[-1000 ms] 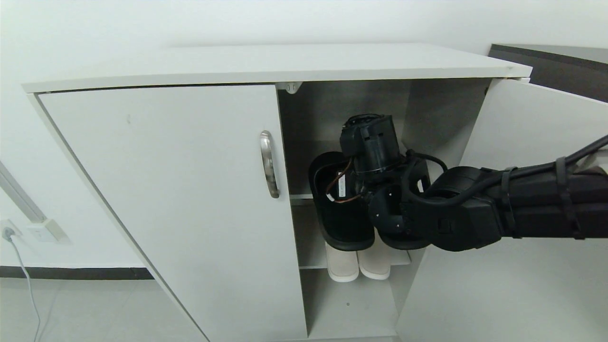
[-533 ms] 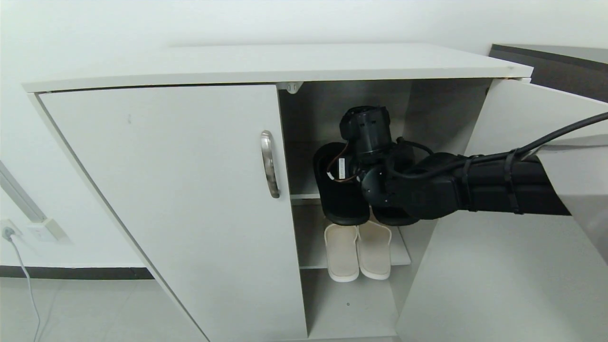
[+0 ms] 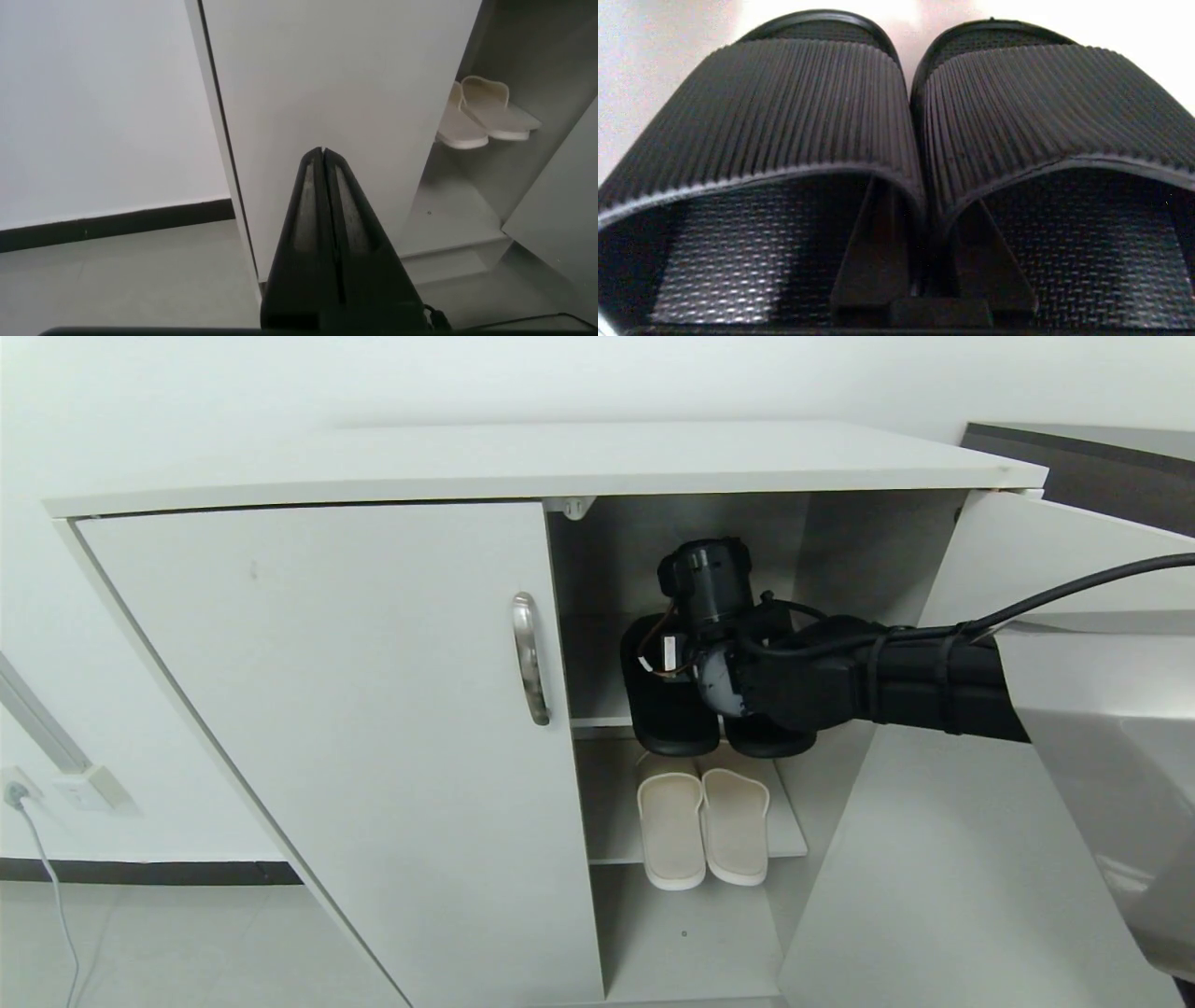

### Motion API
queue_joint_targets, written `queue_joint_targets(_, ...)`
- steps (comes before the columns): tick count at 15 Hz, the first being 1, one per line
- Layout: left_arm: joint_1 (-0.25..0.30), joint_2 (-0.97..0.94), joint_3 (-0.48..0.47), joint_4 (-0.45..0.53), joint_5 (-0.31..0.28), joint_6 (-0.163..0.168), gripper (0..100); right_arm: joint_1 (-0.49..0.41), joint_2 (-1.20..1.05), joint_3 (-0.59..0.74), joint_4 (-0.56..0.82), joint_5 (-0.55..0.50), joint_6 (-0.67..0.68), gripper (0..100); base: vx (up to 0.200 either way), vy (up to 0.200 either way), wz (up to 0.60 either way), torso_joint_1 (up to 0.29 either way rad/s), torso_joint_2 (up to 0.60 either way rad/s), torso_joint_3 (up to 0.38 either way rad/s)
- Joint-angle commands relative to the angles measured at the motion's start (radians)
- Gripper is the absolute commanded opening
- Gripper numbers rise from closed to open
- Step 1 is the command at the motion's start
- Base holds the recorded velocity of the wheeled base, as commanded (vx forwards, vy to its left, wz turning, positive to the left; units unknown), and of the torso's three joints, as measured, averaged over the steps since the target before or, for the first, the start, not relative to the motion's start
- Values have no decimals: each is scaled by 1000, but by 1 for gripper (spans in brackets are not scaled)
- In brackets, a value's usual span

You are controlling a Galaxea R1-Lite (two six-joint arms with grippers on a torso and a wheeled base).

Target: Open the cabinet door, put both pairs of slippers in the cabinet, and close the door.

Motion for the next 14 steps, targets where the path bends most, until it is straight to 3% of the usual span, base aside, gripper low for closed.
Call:
queue_joint_targets(1, 0, 0, 0, 0, 0, 0, 0, -3, 20, -3, -3, 0, 3, 0, 0, 0, 0, 0, 0, 0)
queue_joint_targets(14, 0, 0, 0, 0, 0, -2, 0, -9, -9, -3, -57, -2, 8, 0, 0, 0, 0, 0, 0, 0)
